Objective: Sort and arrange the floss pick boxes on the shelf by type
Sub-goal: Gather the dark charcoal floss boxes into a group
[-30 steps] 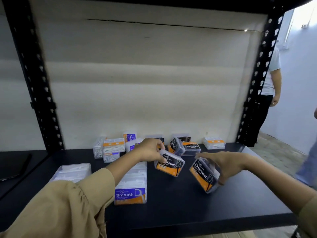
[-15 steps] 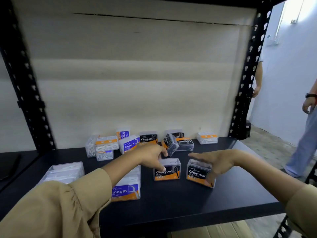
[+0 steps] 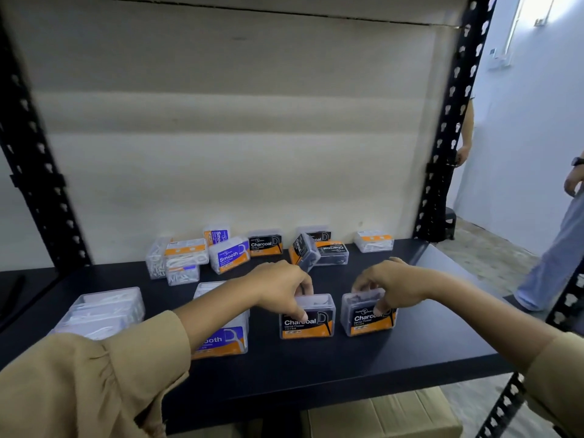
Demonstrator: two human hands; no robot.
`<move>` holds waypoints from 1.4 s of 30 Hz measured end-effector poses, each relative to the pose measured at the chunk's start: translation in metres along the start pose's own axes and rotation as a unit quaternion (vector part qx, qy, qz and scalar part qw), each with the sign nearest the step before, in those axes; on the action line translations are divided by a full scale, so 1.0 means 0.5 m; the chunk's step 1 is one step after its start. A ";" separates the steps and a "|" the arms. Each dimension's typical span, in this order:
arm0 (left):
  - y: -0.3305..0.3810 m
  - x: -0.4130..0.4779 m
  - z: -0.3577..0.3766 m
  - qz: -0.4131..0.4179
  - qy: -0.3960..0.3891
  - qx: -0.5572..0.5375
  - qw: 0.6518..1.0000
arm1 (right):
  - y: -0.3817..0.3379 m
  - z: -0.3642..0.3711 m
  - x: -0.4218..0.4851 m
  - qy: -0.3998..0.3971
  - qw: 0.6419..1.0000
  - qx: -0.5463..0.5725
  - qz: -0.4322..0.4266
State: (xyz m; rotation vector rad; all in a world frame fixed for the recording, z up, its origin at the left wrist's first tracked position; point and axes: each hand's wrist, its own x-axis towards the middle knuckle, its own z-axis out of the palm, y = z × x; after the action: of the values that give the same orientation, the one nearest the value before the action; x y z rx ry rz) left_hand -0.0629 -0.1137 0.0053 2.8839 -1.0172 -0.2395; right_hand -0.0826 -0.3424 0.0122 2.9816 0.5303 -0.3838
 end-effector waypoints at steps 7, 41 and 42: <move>0.025 -0.017 0.013 0.002 0.020 0.033 0.999 | -0.010 0.008 -0.010 0.003 1.000 0.000 -0.020; -0.119 0.243 -0.013 0.020 0.117 0.208 0.971 | 0.064 0.002 0.302 0.163 0.985 0.026 0.044; -0.124 0.250 -0.008 0.030 0.112 0.217 0.969 | 0.068 0.006 0.309 0.151 0.987 0.030 0.042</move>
State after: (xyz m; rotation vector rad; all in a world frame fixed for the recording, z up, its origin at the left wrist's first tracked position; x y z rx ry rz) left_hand 0.0721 -0.1441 -0.0138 3.1446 -1.2411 0.3527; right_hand 0.0689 -0.3242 -0.0292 3.1246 0.4209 0.0634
